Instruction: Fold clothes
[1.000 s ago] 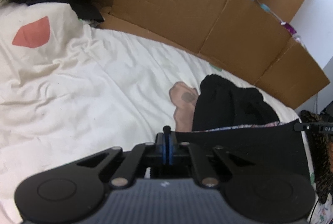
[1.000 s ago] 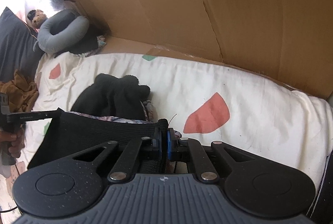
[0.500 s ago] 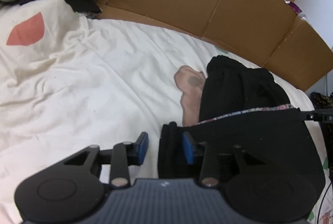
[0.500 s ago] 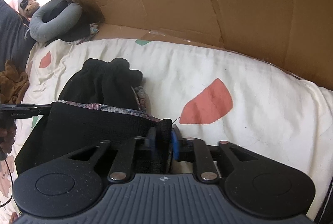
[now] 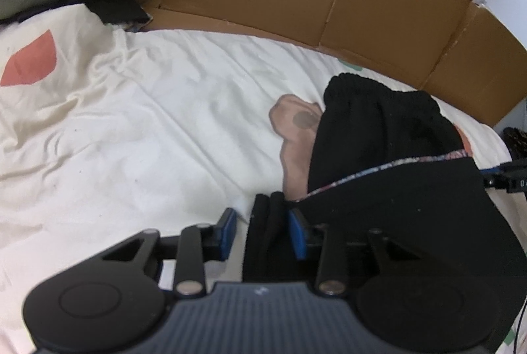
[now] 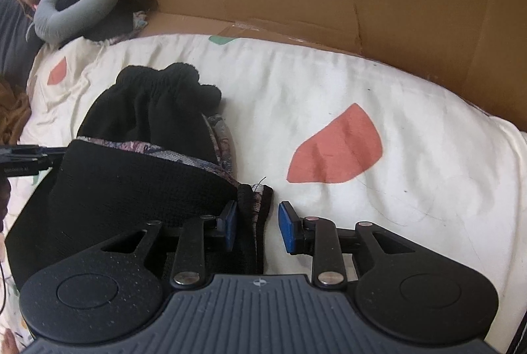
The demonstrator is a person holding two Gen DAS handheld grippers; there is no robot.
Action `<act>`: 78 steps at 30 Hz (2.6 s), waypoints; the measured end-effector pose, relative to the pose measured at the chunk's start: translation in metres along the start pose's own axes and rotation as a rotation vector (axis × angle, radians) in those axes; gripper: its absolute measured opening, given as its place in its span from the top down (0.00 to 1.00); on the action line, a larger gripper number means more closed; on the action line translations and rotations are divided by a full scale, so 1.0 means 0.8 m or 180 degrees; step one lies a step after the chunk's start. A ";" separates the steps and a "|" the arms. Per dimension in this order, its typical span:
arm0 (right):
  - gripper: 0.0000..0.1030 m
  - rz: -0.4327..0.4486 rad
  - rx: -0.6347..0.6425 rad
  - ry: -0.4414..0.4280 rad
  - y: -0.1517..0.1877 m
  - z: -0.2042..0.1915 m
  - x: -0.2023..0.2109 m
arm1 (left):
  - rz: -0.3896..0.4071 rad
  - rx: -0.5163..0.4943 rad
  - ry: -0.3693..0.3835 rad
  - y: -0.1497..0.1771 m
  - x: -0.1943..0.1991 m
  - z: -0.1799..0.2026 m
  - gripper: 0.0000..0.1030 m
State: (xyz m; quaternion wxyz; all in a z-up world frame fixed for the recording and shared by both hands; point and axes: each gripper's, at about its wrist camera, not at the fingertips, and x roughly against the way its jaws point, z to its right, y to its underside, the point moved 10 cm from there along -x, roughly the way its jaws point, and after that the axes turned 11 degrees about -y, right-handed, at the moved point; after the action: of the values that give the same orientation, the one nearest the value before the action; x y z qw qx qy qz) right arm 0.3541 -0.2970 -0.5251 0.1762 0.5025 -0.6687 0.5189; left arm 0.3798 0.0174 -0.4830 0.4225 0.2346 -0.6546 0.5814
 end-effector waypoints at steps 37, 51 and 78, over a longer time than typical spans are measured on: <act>0.92 0.0706 -0.0245 0.0152 -0.039 -0.025 0.104 | 0.0433 -0.0009 -0.0256 -0.047 0.102 0.008 0.94; 0.92 0.0882 -0.0276 0.0312 -0.068 -0.003 0.122 | 0.0678 -0.0225 -0.0231 -0.114 0.083 0.029 0.94; 0.92 0.0625 -0.0305 0.0462 -0.078 0.046 0.056 | 0.0463 -0.0120 -0.0216 -0.130 -0.008 0.026 0.94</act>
State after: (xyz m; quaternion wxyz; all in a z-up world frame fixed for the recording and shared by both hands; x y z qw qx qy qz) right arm 0.3988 -0.3486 -0.4735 0.1964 0.3867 -0.7241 0.5362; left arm 0.4605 -0.0259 -0.4294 0.3612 0.1980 -0.6946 0.5898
